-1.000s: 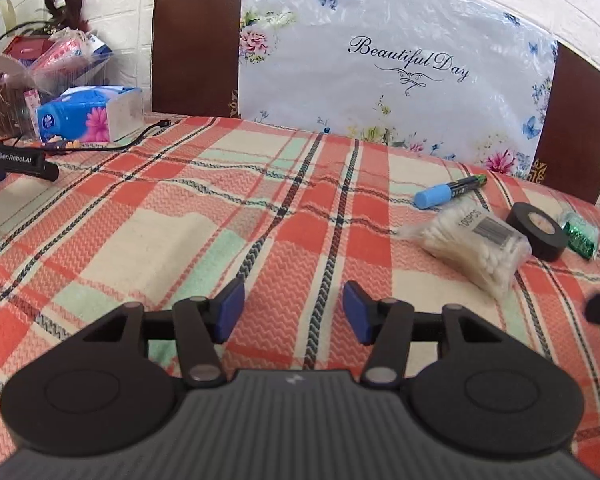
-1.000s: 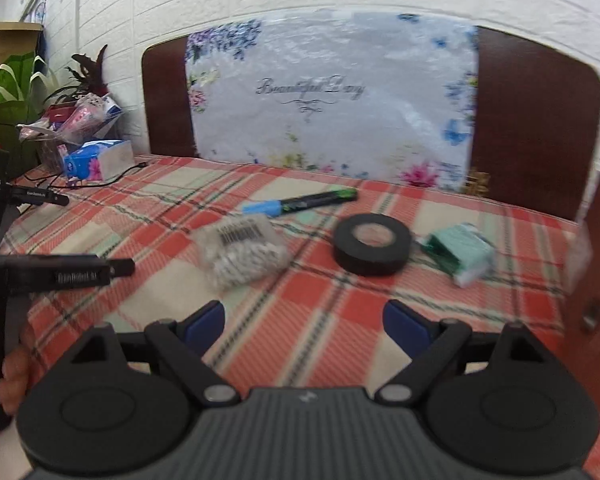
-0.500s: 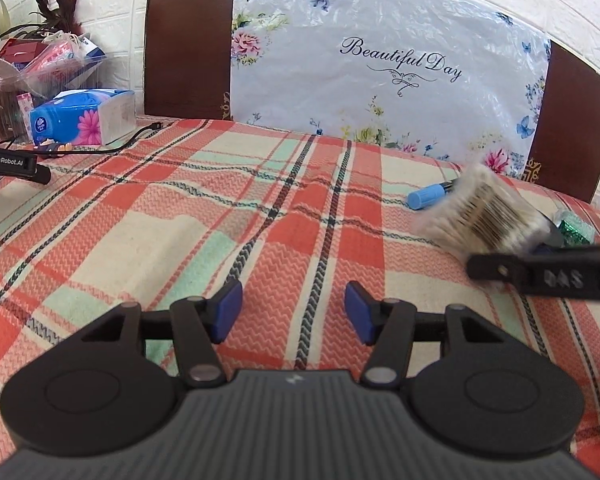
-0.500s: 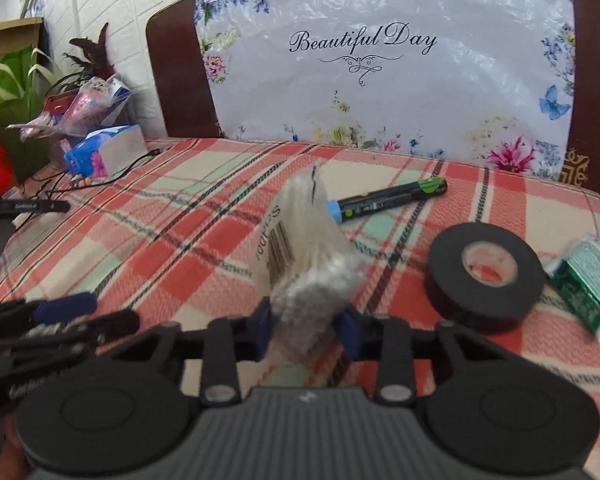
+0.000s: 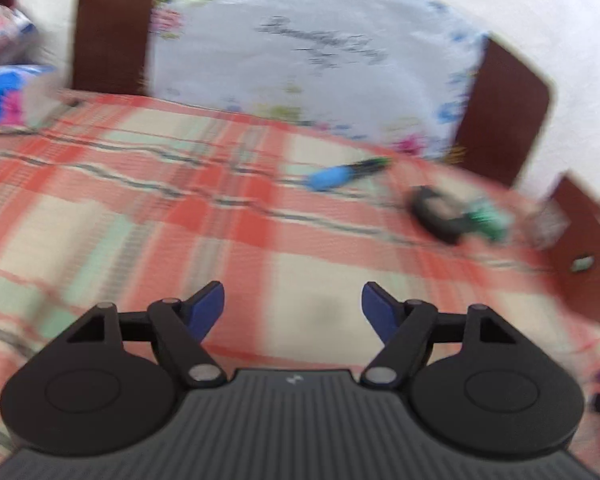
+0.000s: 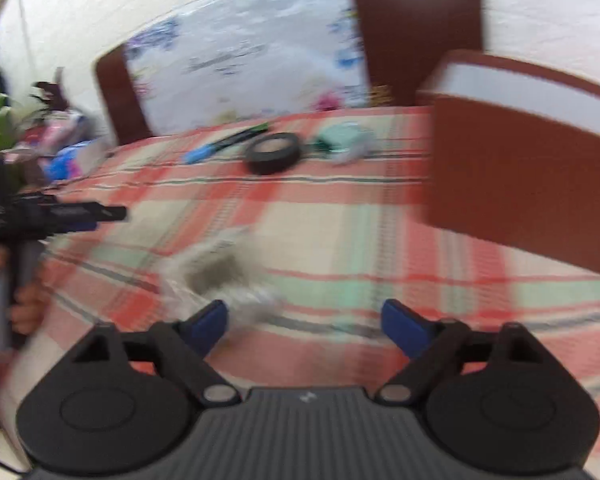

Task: Organize objects
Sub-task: 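Grasp the bag of white beads with the right gripper, then lower the bag of white beads into the brown box and release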

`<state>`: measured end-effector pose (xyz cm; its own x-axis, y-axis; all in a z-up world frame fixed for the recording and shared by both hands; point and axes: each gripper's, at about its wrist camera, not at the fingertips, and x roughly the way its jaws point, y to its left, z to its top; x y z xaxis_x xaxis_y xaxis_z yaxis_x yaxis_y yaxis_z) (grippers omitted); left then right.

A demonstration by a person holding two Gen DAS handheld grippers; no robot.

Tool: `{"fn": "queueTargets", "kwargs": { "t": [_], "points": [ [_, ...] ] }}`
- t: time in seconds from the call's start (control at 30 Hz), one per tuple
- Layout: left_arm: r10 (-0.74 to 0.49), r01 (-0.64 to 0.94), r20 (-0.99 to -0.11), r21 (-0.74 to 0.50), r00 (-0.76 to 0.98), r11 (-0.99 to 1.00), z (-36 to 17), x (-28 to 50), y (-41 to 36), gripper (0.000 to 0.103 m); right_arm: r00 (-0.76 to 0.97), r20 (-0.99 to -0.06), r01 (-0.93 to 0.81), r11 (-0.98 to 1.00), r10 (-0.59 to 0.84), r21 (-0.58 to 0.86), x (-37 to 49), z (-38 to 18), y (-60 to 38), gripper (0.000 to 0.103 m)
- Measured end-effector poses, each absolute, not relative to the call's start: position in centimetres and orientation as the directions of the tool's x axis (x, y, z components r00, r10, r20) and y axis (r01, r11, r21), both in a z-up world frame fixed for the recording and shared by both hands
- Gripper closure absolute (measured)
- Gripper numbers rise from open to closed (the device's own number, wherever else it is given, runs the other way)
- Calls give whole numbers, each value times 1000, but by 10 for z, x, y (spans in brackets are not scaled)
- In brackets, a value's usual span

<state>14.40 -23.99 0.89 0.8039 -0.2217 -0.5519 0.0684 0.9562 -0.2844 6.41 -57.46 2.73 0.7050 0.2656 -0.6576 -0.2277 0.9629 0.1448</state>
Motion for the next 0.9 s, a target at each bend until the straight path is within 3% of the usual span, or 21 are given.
{"fn": "queueTargets", "kwargs": {
  "t": [0.2, 0.3, 0.4, 0.47, 0.53, 0.63, 0.73, 0.9],
  "points": [
    [-470, 387, -539, -267, 699, 883, 27, 134, -322, 27, 723, -622, -291, 949, 301, 122, 43, 35, -569, 22],
    [-494, 448, -590, -237, 639, 862, 17, 134, -343, 37, 709, -621, -363, 928, 333, 82, 40, 32, -543, 23],
    [-520, 443, -628, -292, 579, 847, 4, 137, -346, 37, 696, -633, -399, 915, 339, 50, 47, 25, -517, 25],
    [-574, 437, -621, -379, 534, 816, -2, 137, -343, 37, 672, -653, -411, 909, 350, 65, 59, 17, -507, 33],
    [-608, 466, -624, -401, 491, 789, -1, 132, -352, 39, 667, -663, -403, 913, 340, 63, 71, 10, -502, 52],
    [-625, 508, -636, -391, 452, 767, 9, 128, -372, 51, 689, -643, -381, 922, 334, 71, 77, 14, -505, 60],
    [-679, 565, -595, -409, 430, 716, 38, 131, -394, 65, 753, -585, -349, 936, 302, 34, 70, 24, -520, 65],
    [-731, 704, -521, -304, 442, 642, 98, 139, -458, 65, 884, -429, -220, 975, 184, -34, 61, 68, -564, 65]
  ]
}}
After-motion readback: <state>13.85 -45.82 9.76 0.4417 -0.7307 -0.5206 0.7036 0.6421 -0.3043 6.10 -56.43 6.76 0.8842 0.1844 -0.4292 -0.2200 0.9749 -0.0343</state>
